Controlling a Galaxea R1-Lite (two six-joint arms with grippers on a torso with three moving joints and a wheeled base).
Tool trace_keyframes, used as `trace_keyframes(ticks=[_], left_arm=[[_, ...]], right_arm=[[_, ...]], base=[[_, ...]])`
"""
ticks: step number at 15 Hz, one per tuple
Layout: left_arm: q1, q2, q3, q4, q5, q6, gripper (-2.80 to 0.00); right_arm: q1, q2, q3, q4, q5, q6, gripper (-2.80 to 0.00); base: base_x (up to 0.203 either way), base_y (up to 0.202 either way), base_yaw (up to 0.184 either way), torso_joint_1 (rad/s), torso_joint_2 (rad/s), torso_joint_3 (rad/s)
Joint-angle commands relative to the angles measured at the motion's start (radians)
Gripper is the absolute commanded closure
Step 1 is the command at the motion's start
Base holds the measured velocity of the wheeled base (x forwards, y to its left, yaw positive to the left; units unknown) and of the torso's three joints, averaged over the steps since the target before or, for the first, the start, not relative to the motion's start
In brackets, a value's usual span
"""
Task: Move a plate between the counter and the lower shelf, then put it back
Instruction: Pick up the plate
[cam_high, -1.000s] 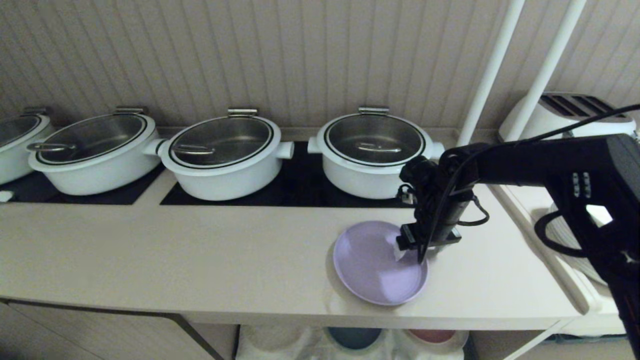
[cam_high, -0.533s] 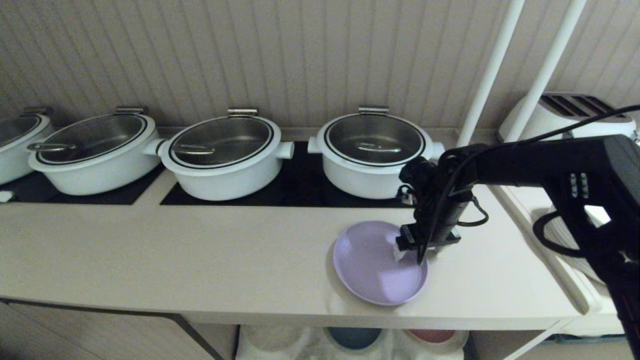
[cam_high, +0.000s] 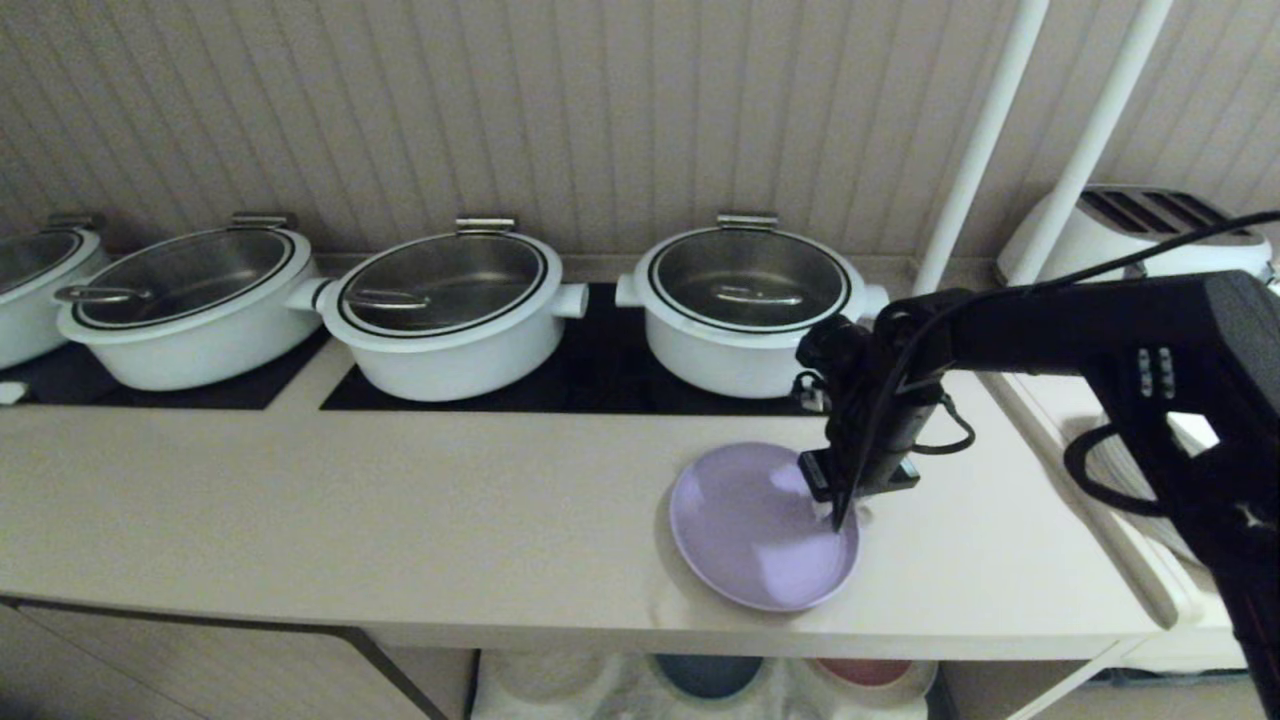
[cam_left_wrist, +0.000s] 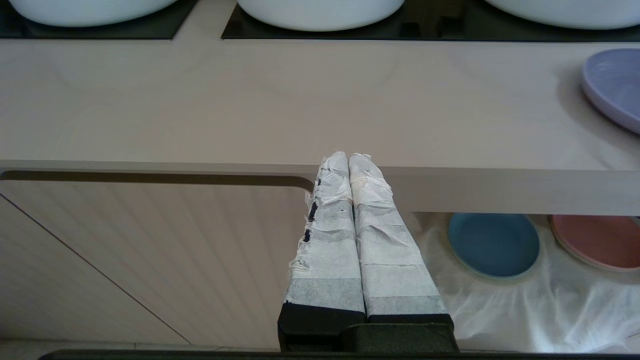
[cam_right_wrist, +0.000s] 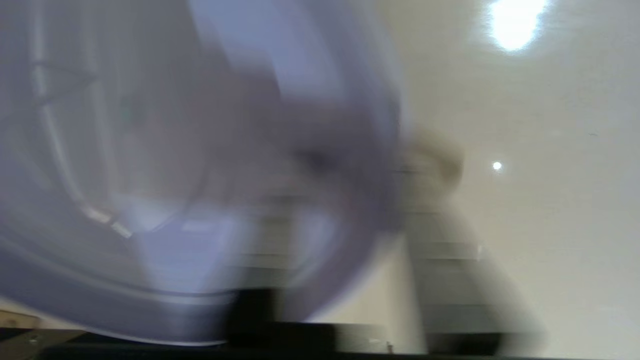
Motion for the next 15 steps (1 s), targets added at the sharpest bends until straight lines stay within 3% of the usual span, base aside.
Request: trace_keyframes(ticks=[1, 15], left_arm=[[0.000, 0.000, 0.000, 0.000, 0.000, 0.000, 0.00], [0.000, 0.000, 0.000, 0.000, 0.000, 0.000, 0.00]], right_arm=[[0.002, 0.001, 0.000, 0.005, 0.001, 0.001, 0.00], [-0.002, -0.034, 0.009, 0.030, 0.000, 0.031, 0.00]], base=[[0.000, 0.000, 0.000, 0.000, 0.00, 0.000], [0.000, 0.000, 0.000, 0.000, 0.00, 0.000]])
